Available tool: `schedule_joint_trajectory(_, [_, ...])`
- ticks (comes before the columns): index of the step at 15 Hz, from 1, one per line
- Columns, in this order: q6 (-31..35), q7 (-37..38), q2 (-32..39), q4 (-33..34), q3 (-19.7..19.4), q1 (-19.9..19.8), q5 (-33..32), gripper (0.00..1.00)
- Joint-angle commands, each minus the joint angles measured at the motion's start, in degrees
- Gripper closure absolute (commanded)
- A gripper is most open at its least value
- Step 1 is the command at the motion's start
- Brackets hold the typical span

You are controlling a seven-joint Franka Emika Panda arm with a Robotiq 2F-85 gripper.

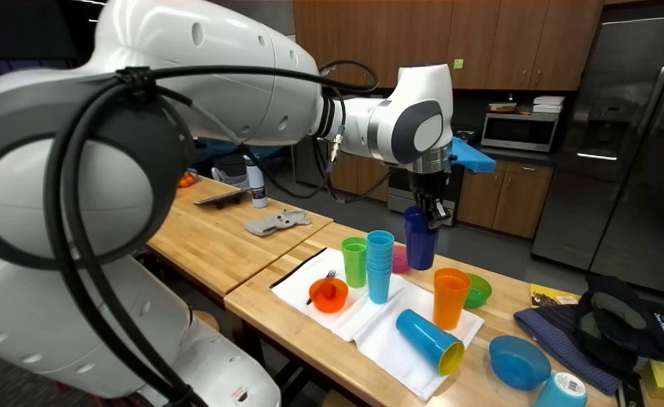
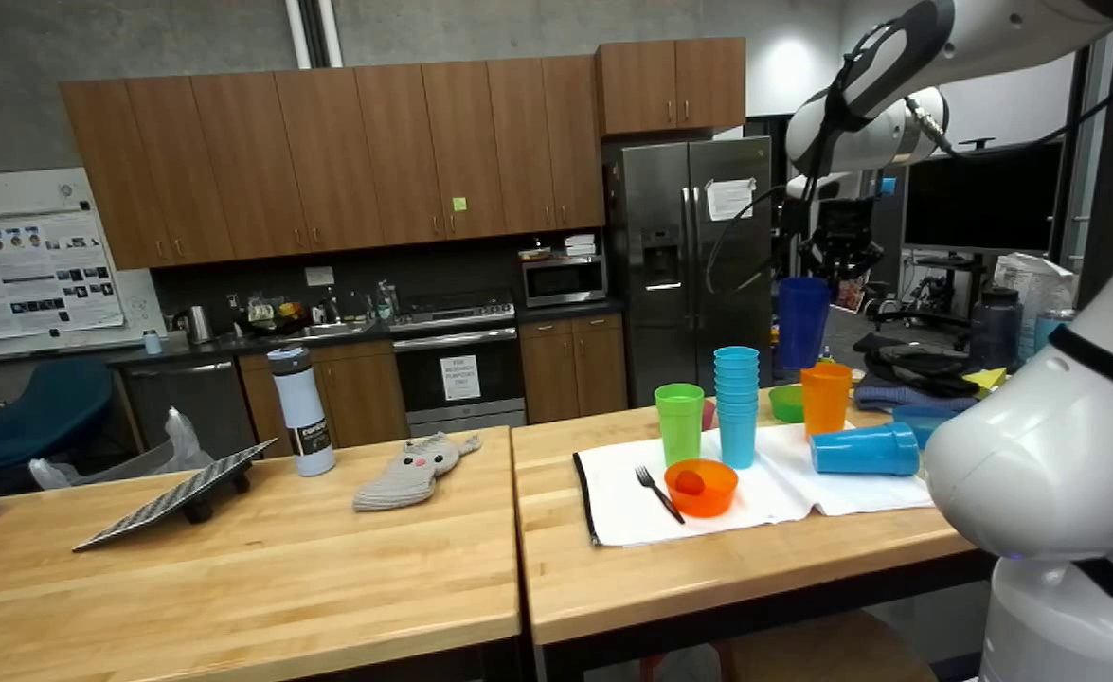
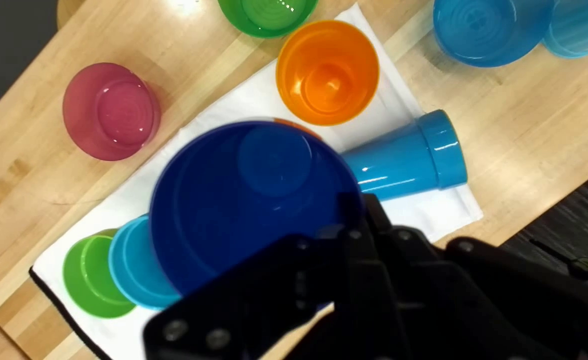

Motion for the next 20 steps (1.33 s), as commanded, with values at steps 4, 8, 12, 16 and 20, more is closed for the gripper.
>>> schedule_joint_trajectory(4, [-2.2,-1.0,0.1,0.2,1.4,1.7,1.6,0.99])
schedule_joint_trajectory(8, [-2.6,-1.9,1.9,-0.8,1.3,2.9,3.6,0.99])
schedule_joint_trajectory(12, [-3.4,-3.2,5.4,-0.6,1.3,3.3,6.2,0.99])
schedule_joint_trajectory(16, [-3.8,-2.1,7.1,-1.0,-0.4,6.4,6.5,0.99])
schedule_joint_trajectory(20, [-4.3,-2.1,7.6,-1.3,-1.7,8.6,6.6,0.99])
